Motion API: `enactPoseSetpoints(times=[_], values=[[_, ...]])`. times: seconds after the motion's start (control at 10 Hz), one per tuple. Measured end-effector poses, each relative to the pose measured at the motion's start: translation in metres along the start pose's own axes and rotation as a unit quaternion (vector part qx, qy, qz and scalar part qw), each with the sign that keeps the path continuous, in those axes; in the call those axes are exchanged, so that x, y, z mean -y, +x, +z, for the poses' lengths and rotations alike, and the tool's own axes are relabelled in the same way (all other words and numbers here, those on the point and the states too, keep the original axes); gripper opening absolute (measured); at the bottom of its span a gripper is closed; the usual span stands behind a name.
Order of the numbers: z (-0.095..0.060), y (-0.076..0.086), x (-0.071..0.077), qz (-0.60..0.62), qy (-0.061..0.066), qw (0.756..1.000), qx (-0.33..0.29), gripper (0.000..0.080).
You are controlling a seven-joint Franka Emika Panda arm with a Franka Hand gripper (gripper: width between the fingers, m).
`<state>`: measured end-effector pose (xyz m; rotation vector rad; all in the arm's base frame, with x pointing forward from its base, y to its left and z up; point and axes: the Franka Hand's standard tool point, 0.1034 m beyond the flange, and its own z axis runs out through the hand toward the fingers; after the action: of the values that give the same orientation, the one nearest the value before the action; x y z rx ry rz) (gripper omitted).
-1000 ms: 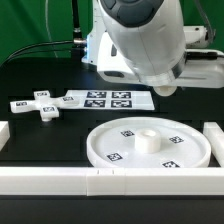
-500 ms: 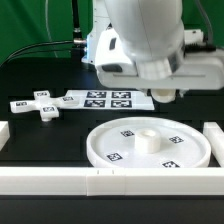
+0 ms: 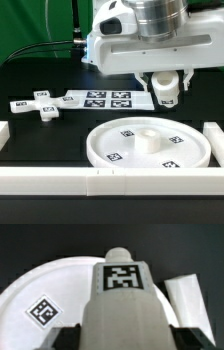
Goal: Assemble round table
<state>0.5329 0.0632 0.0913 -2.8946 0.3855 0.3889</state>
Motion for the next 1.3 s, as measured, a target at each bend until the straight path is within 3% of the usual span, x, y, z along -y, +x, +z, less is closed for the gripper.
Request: enactPoseSetpoints(times=[0.1, 0.2, 0.3, 0.5, 0.6, 0.9, 1.0, 1.1, 1.3], values=[[-0.001, 0.007, 0.001, -0.004, 0.000, 0.999, -0.045, 0.0409], [-0.005, 0.009, -0.001, -0.059, -0.017, 0.995, -0.074, 0.0409], [-0.017, 0.017, -0.002, -0.085, -0.020, 0.990, -0.110, 0.0409], [-0.028, 0.024, -0.009, -0.091, -0.016, 0.985, -0.149, 0.0409], [-0.029, 0.032, -0.008, -0.093, -0.017, 0.975, -0.202, 0.0409], [-0.027, 0.032, -0.011, -0.097, -0.021, 0.954, -0.283, 0.0409], [-0.029, 0.032, -0.011, -0.113, -0.027, 0.937, -0.330, 0.0409], [-0.022, 0.025, -0.012, -0.127, -0.033, 0.934, -0.333, 0.0409], [-0.027, 0.027, -0.014, -0.153, -0.044, 0.927, -0.340, 0.0409]])
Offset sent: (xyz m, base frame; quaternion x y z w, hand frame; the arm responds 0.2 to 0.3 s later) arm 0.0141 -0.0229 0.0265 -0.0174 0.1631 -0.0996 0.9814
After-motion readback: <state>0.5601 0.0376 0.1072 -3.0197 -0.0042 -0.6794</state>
